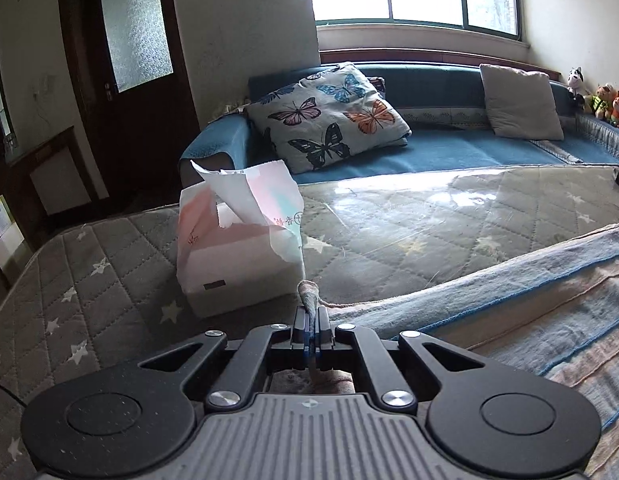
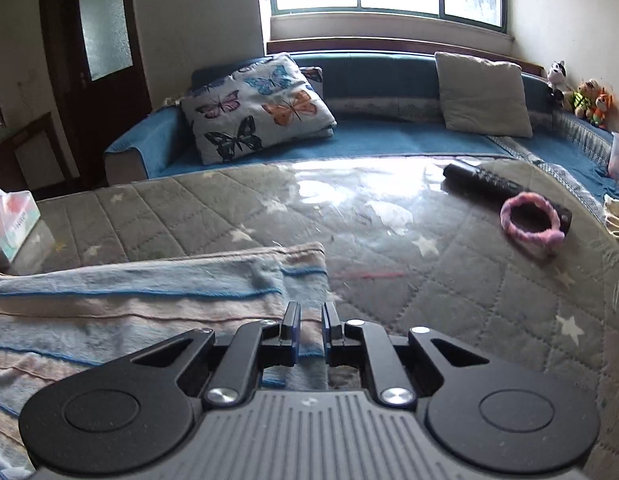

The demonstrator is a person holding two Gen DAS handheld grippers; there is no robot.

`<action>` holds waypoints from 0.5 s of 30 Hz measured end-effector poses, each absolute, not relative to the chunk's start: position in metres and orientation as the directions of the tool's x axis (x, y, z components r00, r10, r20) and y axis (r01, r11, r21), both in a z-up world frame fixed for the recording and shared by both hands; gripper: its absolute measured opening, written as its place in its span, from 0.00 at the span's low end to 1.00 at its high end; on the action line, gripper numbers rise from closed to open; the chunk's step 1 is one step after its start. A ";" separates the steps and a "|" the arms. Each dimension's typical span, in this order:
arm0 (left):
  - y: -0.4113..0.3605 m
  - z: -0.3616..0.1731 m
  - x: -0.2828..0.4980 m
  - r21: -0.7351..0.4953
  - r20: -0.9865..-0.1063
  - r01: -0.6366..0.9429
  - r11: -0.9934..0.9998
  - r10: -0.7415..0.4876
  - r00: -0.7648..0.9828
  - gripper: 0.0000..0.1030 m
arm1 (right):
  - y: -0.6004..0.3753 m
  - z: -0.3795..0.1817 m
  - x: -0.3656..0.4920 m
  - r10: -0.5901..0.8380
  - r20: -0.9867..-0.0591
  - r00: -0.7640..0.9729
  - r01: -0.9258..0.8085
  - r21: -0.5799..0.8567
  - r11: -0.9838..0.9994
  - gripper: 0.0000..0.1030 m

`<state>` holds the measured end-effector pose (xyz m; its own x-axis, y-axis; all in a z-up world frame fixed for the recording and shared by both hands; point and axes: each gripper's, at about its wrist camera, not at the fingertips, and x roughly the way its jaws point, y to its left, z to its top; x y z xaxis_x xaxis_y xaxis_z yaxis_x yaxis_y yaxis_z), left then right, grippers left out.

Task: Fold towel
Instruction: 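Lay the blanket flat on the table and open both grippers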

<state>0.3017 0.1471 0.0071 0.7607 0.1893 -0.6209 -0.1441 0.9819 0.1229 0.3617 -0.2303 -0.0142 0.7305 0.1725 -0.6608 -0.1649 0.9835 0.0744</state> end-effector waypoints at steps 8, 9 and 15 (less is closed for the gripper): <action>0.150 -0.003 0.309 0.135 -0.645 -0.150 0.979 0.202 0.737 0.04 | -0.229 -0.024 0.374 0.169 -0.657 0.735 -0.177 0.056 0.983 0.17; 0.150 -0.003 0.310 0.140 -0.643 -0.153 0.978 0.208 0.737 0.04 | -0.227 -0.025 0.374 0.163 -0.654 0.739 -0.177 0.045 0.983 0.07; 0.148 -0.006 0.315 0.181 -0.630 -0.167 0.969 0.245 0.737 0.05 | -0.221 -0.025 0.376 0.121 -0.638 0.760 -0.164 -0.008 0.986 0.02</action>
<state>0.3150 0.1479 -0.0062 0.7370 0.2447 -0.6300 -0.1667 0.9692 0.1814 0.3757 -0.2208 -0.0252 0.7603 0.1212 -0.6382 -0.1643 0.9864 -0.0084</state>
